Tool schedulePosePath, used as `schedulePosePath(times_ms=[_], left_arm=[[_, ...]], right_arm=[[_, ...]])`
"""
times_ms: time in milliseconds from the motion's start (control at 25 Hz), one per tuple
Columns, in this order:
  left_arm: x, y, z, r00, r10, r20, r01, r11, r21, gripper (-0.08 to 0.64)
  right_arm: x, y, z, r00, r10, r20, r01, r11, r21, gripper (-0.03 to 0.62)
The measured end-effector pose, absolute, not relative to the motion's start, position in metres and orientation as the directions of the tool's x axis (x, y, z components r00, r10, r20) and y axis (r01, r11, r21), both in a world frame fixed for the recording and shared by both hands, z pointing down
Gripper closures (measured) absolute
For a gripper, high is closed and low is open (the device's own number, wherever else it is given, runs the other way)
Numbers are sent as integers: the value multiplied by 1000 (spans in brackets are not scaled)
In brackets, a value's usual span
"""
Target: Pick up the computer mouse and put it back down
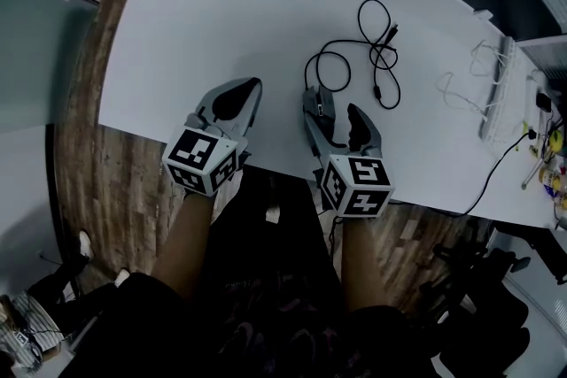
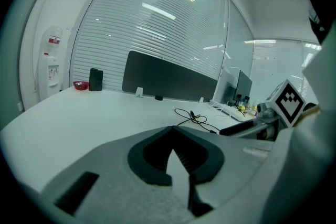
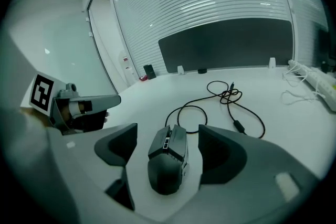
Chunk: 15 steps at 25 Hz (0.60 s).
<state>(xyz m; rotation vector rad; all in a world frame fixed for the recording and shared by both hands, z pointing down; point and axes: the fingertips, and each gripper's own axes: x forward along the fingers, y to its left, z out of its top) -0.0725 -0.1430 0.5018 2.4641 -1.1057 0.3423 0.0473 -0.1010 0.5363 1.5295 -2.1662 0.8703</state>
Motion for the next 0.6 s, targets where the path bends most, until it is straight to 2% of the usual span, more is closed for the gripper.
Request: schedulePosePath(times_ms=[200, 600], left_arm=[[-71, -147, 504, 657, -647, 387, -752, -601, 272, 566], [-70, -154, 511, 656, -639, 401, -752, -599, 276, 566]], right_arm=[[38, -103, 552, -351, -677, 647, -936, 236, -261, 170], [35, -109, 574, -334, -629, 702, -943, 216, -255, 166]])
